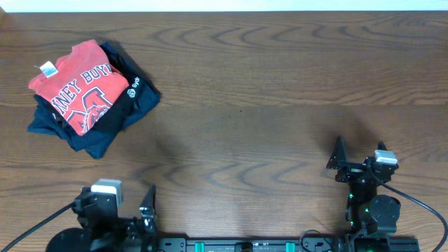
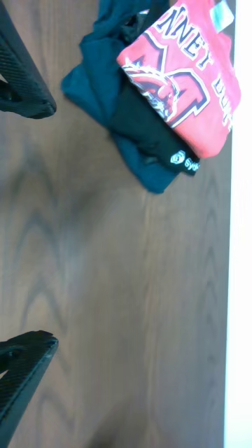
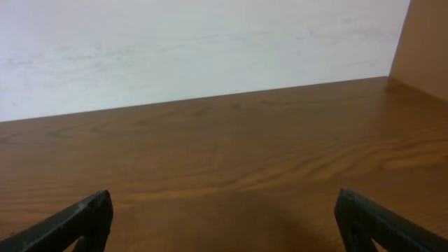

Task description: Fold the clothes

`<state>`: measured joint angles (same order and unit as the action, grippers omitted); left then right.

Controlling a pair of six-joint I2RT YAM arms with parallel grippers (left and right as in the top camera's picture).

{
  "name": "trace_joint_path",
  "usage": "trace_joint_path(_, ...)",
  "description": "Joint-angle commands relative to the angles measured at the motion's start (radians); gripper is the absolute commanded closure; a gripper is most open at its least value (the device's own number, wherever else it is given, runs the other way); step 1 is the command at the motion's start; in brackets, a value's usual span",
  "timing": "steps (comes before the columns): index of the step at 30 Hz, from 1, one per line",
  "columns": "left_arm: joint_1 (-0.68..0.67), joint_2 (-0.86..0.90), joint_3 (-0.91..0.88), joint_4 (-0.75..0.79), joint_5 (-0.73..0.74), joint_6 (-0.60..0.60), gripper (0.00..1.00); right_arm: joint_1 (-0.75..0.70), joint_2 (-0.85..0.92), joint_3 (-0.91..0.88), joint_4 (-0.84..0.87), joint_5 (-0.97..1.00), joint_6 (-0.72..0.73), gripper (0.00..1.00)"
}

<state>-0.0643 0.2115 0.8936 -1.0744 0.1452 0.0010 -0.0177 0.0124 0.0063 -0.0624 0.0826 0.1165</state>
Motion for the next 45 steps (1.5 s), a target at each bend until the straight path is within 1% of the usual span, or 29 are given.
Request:
trace_joint_path(1, 0.010, -0.074, -0.150, 0.072, -0.046, 0.011, 0.02, -0.001, -0.008, -0.001, -0.004, -0.005, -0.017, 0.01)
trace_joint_path(6, 0.010, -0.174, -0.383, 0.260, -0.058, 0.011, 0.02, -0.001, -0.008, -0.001, -0.004, -0.005, -0.017, 0.01)
trace_joint_path(10, 0.010, -0.210, -0.536, 0.428, -0.061, 0.012, 0.02, -0.001, -0.008, -0.001, -0.004, -0.005, -0.017, 0.01)
trace_joint_path(17, 0.010, -0.209, -0.775, 0.840, -0.087, 0.014, 0.02, -0.001, -0.008, -0.001, -0.004, -0.005, -0.017, 0.01)
trace_joint_path(21, 0.010, -0.209, -0.879, 1.031, -0.107, 0.014, 0.02, -0.001, -0.008, -0.001, -0.004, -0.005, -0.017, 0.01)
trace_joint_path(22, 0.010, -0.210, -0.891, 1.048, -0.109, 0.014, 0.02, -0.001, -0.008, -0.001, -0.004, -0.005, -0.018, 0.01)
trace_joint_path(26, 0.009, -0.210, -0.890, 1.011, -0.135, 0.014, 0.02, -0.001, -0.008, -0.001, -0.004, -0.005, -0.018, 0.01)
trace_joint_path(29, 0.008, -0.210, -0.890, 1.002, -0.134, -0.025, 0.02, -0.001, -0.008, -0.001, -0.004, -0.005, -0.017, 0.01)
trace_joint_path(45, 0.008, -0.208, -0.890, 1.004, -0.135, -0.024, 0.02, -0.001, -0.008, -0.001, -0.004, -0.005, -0.017, 0.01)
